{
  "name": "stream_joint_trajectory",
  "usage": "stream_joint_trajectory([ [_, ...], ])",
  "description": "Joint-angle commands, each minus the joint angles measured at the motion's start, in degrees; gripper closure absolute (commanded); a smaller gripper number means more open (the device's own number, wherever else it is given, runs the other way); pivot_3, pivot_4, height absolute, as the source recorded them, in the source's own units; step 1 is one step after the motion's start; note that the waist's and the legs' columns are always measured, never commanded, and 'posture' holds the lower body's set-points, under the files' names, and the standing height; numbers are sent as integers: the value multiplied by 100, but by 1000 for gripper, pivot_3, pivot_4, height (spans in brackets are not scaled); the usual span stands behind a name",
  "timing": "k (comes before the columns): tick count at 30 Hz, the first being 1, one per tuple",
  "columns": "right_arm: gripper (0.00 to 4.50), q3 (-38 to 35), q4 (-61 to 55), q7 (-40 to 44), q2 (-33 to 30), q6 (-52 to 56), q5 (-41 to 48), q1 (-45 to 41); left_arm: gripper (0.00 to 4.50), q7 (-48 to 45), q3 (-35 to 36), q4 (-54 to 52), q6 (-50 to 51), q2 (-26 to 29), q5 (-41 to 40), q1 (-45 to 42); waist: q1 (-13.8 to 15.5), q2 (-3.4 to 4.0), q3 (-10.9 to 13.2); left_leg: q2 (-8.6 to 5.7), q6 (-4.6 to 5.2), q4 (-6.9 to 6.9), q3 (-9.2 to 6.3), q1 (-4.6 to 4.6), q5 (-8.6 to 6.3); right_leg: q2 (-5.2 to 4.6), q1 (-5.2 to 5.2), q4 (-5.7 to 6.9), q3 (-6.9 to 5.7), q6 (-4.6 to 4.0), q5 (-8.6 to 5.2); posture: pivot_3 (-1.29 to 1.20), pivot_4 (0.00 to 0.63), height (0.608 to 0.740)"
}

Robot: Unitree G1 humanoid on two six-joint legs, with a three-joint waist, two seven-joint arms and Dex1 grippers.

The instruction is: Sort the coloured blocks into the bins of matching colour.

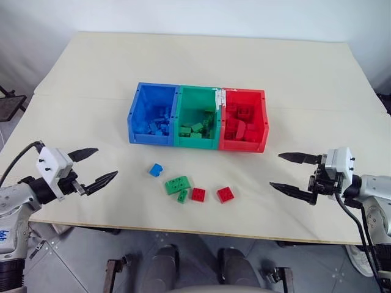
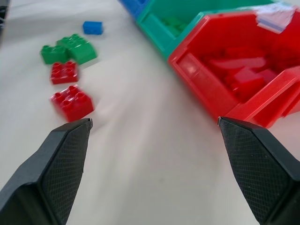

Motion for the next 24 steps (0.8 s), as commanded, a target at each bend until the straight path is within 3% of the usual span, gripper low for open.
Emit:
stream_joint_trajectory([
  [1,0,-84,-38,164,-141,-109,38,22,25,125,33,-235,-81,-32,-10,-56,-10,0,0,0,0,0,0,0,0,0,0,0,0,0,0,0,150,740],
  [5,0,8,-42,249,-109,-104,16,-42,25,146,120,-348,11,-119,-183,79,-10,0,0,1,0,-1,0,0,0,6,-1,1,0,0,0,0,150,740],
  [15,0,957,-509,517,212,304,134,-840,25,-480,961,-216,-321,16,-337,1521,-120,0,0,9,1,-2,-2,1,-2,1,-1,-2,1,-1,0,0,150,740],
  [24,0,1279,-340,867,121,36,-117,-898,25,-617,771,-1184,-128,-146,-686,1792,10,-1,-1,12,8,2,-6,-1,-7,-13,4,-10,-3,-1,0,0,150,740],
])
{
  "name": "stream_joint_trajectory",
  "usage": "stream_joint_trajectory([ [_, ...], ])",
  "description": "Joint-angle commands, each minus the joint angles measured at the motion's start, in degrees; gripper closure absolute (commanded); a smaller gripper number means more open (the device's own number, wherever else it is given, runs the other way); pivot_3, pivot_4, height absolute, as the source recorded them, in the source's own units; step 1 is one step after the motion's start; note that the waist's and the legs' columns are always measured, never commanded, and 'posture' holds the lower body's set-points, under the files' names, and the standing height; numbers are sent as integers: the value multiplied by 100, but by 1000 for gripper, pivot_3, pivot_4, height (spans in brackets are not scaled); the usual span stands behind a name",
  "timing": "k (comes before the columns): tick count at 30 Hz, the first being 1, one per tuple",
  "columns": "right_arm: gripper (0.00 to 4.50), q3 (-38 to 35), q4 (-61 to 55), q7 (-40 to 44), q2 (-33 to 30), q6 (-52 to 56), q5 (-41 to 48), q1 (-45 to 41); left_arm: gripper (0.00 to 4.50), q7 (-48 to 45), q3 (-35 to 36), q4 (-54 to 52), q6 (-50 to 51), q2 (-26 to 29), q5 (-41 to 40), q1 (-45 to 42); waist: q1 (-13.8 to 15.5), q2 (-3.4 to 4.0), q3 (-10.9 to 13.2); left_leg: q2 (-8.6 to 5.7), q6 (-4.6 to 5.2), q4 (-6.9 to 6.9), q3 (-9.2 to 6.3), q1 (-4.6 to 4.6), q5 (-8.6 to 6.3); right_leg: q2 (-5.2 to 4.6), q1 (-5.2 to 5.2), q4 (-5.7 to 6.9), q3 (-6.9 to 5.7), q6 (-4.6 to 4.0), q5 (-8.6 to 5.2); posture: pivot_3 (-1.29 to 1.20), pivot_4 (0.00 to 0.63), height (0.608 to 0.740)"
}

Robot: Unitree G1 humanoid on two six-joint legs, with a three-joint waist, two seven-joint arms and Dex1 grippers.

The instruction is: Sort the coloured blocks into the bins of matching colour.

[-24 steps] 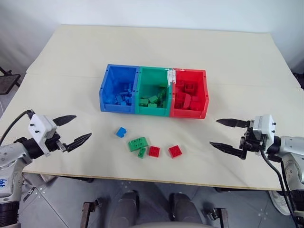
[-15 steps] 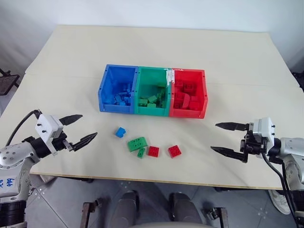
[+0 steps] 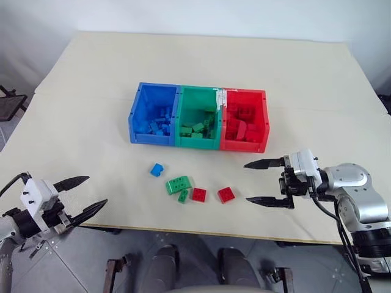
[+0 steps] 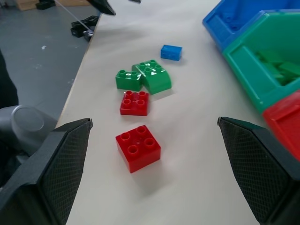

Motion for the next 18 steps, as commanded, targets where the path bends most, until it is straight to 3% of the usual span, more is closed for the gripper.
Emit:
stream_joint_trajectory([
  [1,0,137,115,339,-113,-355,-213,-109,25,-46,-140,-655,140,-39,-263,87,-1,0,0,0,0,0,0,0,0,1,0,0,0,0,0,0,150,740],
  [12,0,1423,1887,655,901,-1296,-1277,-1303,25,-222,-617,-1260,678,143,-471,-73,-150,1,0,-4,-37,-5,5,3,10,22,-9,7,-2,-5,-3,0,150,740],
  [15,566,1421,2156,688,1151,-1279,-1191,-1412,0,-221,-614,-1323,683,127,-466,-46,-151,0,0,-3,-37,-2,6,3,10,22,-9,10,-2,-5,-3,0,150,740],
  [18,1554,1427,2175,779,1196,-1381,-1197,-1337,0,-220,-654,-1397,688,101,-462,-15,-144,1,0,-2,-38,-2,5,3,10,21,-9,9,-2,-5,-3,0,150,740],
])
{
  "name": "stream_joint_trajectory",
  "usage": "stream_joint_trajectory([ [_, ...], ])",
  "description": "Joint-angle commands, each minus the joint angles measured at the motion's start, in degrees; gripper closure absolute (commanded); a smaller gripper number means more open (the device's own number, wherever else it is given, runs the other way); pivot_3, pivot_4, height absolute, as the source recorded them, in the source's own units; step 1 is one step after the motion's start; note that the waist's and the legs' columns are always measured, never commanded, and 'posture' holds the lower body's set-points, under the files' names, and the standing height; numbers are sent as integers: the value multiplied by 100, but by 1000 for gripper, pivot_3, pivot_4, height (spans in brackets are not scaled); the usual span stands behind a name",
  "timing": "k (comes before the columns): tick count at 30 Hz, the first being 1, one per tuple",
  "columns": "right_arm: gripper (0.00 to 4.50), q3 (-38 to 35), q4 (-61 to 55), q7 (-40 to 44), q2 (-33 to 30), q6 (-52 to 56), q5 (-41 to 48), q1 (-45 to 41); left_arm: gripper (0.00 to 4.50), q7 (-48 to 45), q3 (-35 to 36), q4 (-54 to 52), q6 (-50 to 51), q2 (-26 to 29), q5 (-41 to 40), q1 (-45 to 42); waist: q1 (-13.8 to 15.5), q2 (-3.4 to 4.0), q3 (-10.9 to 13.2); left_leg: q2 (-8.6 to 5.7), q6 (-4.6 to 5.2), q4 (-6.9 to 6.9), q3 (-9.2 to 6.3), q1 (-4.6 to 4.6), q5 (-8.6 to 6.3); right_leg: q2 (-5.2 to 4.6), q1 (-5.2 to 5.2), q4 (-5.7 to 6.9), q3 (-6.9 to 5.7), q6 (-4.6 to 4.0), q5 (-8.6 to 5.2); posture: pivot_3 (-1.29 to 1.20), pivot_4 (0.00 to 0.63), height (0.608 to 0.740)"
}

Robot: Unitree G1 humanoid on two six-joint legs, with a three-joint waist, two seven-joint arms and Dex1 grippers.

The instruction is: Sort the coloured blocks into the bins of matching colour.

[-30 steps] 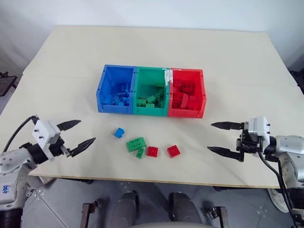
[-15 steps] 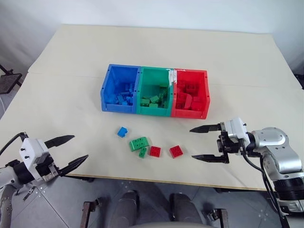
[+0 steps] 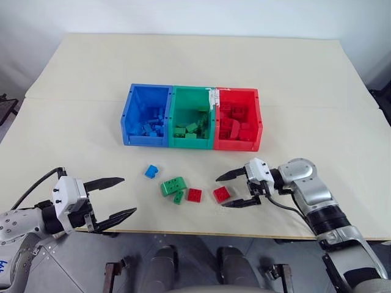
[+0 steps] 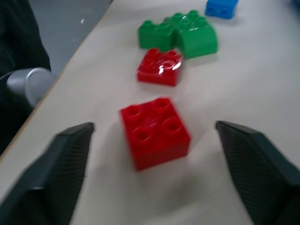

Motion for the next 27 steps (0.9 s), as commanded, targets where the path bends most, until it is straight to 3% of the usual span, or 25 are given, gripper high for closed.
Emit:
stream_joint_trajectory([
  [1,1868,-58,-68,186,29,-154,119,72,0,-36,8,-255,-5,-2,-119,61,8,0,0,1,0,0,0,0,0,-3,0,0,0,0,0,0,150,740],
  [4,2979,-235,-263,42,-6,-36,263,126,0,-48,-43,-261,-6,-9,-130,17,9,0,0,0,1,4,-1,0,0,-6,2,1,-1,0,0,0,150,740],
  [5,3046,-324,-402,-25,-32,97,370,124,0,-46,-57,-258,-4,-10,-133,-4,8,0,0,0,1,4,-1,0,-1,-6,3,1,-1,0,0,0,150,740],
  [11,3046,-1178,-665,-901,-48,1090,1023,-659,0,6,-217,-392,53,-83,-306,-247,-10,3,2,4,0,3,1,0,0,-7,-2,4,2,0,0,0,150,740],
  [15,3046,-1597,455,-1384,25,868,849,-1545,0,231,-339,-487,149,-220,-384,-479,-1,3,2,3,-5,0,0,1,-1,2,-4,3,0,0,0,0,150,740],
  [21,3046,-1491,2346,-2050,262,-140,-9,-2532,0,412,-447,-605,216,-333,-392,-593,-16,1,0,-3,-4,1,8,-1,-2,0,-8,5,-1,-1,0,0,150,740],
  [27,1055,-1489,2702,-1933,291,-484,-247,-2659,0,590,-577,-737,574,-415,-607,-656,-22,2,1,-3,-5,2,21,-4,-2,-4,-25,39,-1,-1,0,0,150,740],
])
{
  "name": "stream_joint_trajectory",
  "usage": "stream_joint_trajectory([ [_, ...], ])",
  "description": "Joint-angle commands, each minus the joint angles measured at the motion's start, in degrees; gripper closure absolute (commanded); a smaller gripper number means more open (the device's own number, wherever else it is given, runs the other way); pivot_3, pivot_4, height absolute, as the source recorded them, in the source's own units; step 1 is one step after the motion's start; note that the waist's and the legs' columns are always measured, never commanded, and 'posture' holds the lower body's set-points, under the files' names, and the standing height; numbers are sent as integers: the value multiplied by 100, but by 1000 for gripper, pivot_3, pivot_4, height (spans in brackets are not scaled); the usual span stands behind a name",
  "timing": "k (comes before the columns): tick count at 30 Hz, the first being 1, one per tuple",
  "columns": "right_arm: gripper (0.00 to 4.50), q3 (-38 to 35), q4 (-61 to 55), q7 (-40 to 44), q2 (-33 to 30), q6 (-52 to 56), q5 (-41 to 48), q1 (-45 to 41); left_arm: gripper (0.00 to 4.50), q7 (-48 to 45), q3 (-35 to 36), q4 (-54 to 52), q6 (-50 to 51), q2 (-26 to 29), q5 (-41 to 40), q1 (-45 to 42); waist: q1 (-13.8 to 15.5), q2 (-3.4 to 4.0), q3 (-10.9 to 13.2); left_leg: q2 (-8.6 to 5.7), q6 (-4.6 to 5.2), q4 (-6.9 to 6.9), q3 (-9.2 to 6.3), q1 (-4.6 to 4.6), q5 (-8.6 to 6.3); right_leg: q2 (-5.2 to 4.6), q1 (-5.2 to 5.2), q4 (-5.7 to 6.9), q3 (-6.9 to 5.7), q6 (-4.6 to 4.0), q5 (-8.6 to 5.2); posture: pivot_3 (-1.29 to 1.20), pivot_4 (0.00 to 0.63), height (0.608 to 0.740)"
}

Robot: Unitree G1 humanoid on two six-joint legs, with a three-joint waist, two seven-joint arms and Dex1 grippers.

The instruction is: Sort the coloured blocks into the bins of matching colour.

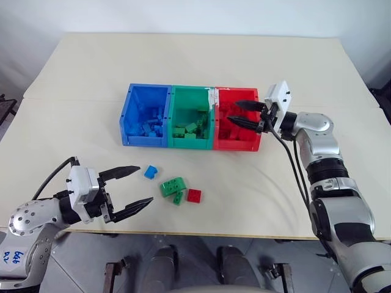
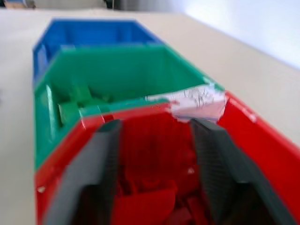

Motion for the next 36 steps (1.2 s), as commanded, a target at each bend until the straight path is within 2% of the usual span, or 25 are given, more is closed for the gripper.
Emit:
stream_joint_trajectory([
  [1,709,-158,-176,186,-155,-114,88,1,0,115,-108,-255,225,-17,-231,-61,1,0,0,1,0,2,0,0,0,0,1,0,0,0,0,0,150,740],
  [3,40,-337,-744,630,-403,172,438,359,0,58,-242,-169,186,-22,-163,-176,28,0,0,0,0,3,1,0,0,0,0,-1,0,0,0,0,150,740],
  [7,9,-674,-2094,1167,-1088,865,993,1433,0,-165,-523,102,32,-14,-9,-490,116,3,2,1,8,8,-13,-3,1,-12,17,-12,-12,0,0,0,150,740],
  [9,9,-987,-2790,1258,-1353,883,1277,2121,0,-277,-662,298,-102,-15,104,-664,151,3,2,-3,17,12,-16,-2,-5,-13,22,-17,-13,0,0,0,150,740],
  [13,9,-1664,-4252,1148,-1798,1233,1684,3912,0,-494,-935,788,-600,-129,408,-1044,177,8,0,-11,15,9,-10,-1,-9,-5,30,-41,-20,2,1,0,150,740],
  [16,9,-2068,-4768,1087,-1819,1123,1815,4913,0,-619,-1116,1027,-802,-223,516,-1254,142,10,-2,-2,14,9,9,3,-9,2,30,-43,-17,2,1,0,150,740],
  [19,9,-2250,-4678,1347,-1818,673,1800,5422,0,-862,-1326,1128,-950,-204,617,-1366,91,10,-2,0,15,12,50,10,-9,3,32,-38,-11,3,1,0,150,740],
  [24,9,-1903,-4436,1472,-1814,530,1689,5260,0,-1156,-1360,1215,-916,-80,523,-1433,32,10,-2,2,22,12,50,15,-8,2,37,-36,-10,6,3,0,150,740],
  [31,9,-267,-5300,1206,-1407,1874,1688,4172,0,-1199,-796,1418,-1237,185,631,-951,2,11,-2,26,6,9,13,19,-1,18,26,-32,-1,5,2,0,150,740],
  [36,9,1202,-5603,769,-878,2597,916,3315,0,-1098,-233,1493,-1480,280,703,-166,31,9,-3,31,9,10,3,11,-4,-3,22,-34,-4,5,2,0,150,740],
])
